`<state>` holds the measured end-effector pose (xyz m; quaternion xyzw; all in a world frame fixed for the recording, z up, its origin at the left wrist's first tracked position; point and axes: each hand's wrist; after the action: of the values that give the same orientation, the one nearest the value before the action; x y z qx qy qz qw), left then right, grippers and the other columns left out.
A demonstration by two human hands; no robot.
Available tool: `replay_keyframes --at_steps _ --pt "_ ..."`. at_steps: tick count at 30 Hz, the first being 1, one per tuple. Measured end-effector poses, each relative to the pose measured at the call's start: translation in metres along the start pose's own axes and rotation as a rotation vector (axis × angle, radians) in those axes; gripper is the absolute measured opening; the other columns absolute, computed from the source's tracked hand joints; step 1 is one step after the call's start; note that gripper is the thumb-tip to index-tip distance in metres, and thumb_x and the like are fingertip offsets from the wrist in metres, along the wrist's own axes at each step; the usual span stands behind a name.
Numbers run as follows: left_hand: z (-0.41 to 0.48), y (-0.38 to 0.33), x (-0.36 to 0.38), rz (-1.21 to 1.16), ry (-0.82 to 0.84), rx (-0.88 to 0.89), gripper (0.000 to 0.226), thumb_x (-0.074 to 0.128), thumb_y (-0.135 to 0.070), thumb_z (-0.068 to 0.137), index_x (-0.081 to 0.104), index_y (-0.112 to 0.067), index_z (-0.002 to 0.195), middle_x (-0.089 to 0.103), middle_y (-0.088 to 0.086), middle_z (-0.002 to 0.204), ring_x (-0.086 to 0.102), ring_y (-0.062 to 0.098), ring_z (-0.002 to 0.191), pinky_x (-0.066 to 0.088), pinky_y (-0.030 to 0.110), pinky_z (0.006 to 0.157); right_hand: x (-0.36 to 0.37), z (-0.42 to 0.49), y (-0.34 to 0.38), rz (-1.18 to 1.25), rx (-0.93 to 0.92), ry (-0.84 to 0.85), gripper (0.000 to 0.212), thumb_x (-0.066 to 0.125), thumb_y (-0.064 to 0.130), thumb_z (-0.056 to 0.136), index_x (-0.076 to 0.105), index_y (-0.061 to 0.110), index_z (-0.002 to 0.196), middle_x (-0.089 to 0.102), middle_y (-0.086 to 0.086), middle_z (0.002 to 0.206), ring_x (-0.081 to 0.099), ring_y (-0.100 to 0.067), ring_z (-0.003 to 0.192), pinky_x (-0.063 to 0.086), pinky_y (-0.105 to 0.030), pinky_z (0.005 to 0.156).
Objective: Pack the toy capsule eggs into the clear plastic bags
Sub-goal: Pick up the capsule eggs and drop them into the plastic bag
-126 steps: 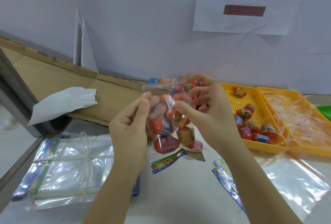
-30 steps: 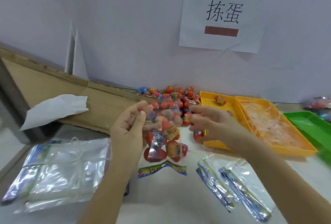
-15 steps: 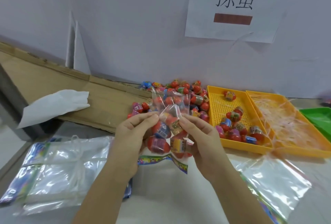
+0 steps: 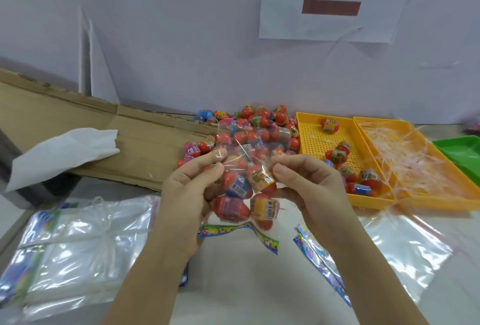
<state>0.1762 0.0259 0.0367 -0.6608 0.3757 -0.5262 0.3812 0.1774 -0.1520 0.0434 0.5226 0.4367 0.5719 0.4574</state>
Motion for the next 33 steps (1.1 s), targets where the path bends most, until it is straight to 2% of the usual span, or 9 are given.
replay_keyframes --at_steps 5,7,12,15,18,23,25,27,33 --pt "-0.001 -0.003 -0.001 0.044 0.224 -0.011 0.034 0.058 -0.013 0.081 0.067 -0.022 0.113 0.076 -0.001 0.104 0.074 0.013 0.084 0.057 0.022 0.06 -0.005 0.0 0.001 0.021 -0.054 0.027 0.021 0.074 0.026 0.06 0.079 0.026 0.081 0.075 -0.003 0.083 0.07 -0.015 0.076 0.056 -0.024 0.064" --pt "-0.002 -0.005 -0.002 0.075 0.29 -0.009 0.032 0.056 -0.008 0.084 0.072 -0.023 0.107 0.076 -0.001 0.105 0.073 0.009 0.085 0.056 0.019 0.061 -0.008 0.0 0.001 0.021 -0.063 0.049 0.016 0.074 0.023 0.061 0.078 0.025 0.077 0.075 -0.004 0.081 0.071 -0.015 0.076 0.056 -0.025 0.065" --pt "-0.006 -0.007 -0.002 0.141 0.322 0.099 0.056 0.038 0.01 0.096 0.081 -0.024 0.085 0.077 0.003 0.097 0.073 0.01 0.087 0.055 0.017 0.062 -0.013 0.001 0.003 0.113 -0.048 0.155 0.01 0.071 0.015 0.065 0.075 0.023 0.068 0.073 -0.002 0.076 0.07 -0.014 0.074 0.057 -0.026 0.064" --pt "-0.006 -0.008 0.0 0.113 0.332 0.164 0.043 0.049 0.001 0.086 0.081 -0.027 0.083 0.078 0.0 0.091 0.073 0.009 0.082 0.056 0.019 0.062 -0.017 0.001 0.005 0.168 -0.051 0.233 0.006 0.073 0.015 0.066 0.074 0.02 0.069 0.072 -0.003 0.079 0.069 -0.016 0.075 0.057 -0.026 0.064" --pt "-0.008 -0.008 0.001 0.09 0.377 0.188 0.036 0.052 -0.011 0.079 0.081 -0.031 0.085 0.077 -0.001 0.094 0.073 0.011 0.088 0.057 0.022 0.064 -0.022 0.002 0.008 0.207 -0.054 0.305 0.006 0.078 0.017 0.068 0.072 0.018 0.071 0.07 -0.006 0.083 0.068 -0.02 0.078 0.058 -0.03 0.067" --pt "-0.012 -0.007 0.004 0.058 0.375 0.26 0.041 0.049 0.001 0.085 0.076 -0.023 0.065 0.077 0.004 0.098 0.071 0.017 0.1 0.058 0.022 0.065 -0.026 0.003 0.013 0.235 -0.062 0.461 0.012 0.071 0.008 0.082 0.069 0.016 0.073 0.068 -0.006 0.088 0.066 -0.02 0.08 0.057 -0.029 0.068" --pt "-0.013 -0.008 0.003 0.041 0.352 0.275 0.036 0.051 -0.002 0.08 0.071 -0.022 0.058 0.077 0.003 0.097 0.071 0.018 0.099 0.059 0.025 0.066 -0.027 0.002 0.012 0.227 -0.068 0.474 0.016 0.068 0.004 0.083 0.069 0.017 0.073 0.068 -0.005 0.09 0.066 -0.019 0.08 0.057 -0.028 0.068" --pt "-0.013 -0.009 0.003 0.039 0.339 0.272 0.033 0.052 -0.005 0.077 0.069 -0.023 0.054 0.077 0.001 0.097 0.071 0.017 0.098 0.06 0.028 0.068 -0.027 0.002 0.013 0.256 -0.068 0.501 0.009 0.071 0.011 0.082 0.07 0.016 0.075 0.068 -0.005 0.093 0.067 -0.019 0.081 0.058 -0.028 0.069" --pt "-0.015 -0.009 0.004 0.017 0.35 0.245 0.036 0.052 -0.007 0.077 0.063 -0.025 0.048 0.076 -0.005 0.098 0.072 0.011 0.09 0.059 0.026 0.064 -0.028 0.0 0.018 0.316 -0.022 0.578 0.004 0.073 0.013 0.081 0.072 0.014 0.077 0.066 -0.006 0.097 0.067 -0.015 0.081 0.058 -0.024 0.067"
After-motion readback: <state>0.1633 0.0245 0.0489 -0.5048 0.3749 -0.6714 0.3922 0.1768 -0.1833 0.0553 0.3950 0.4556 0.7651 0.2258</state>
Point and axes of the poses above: each hand's wrist, its own z-axis towards the middle knuckle, its own x-axis out of the palm, y = z × x
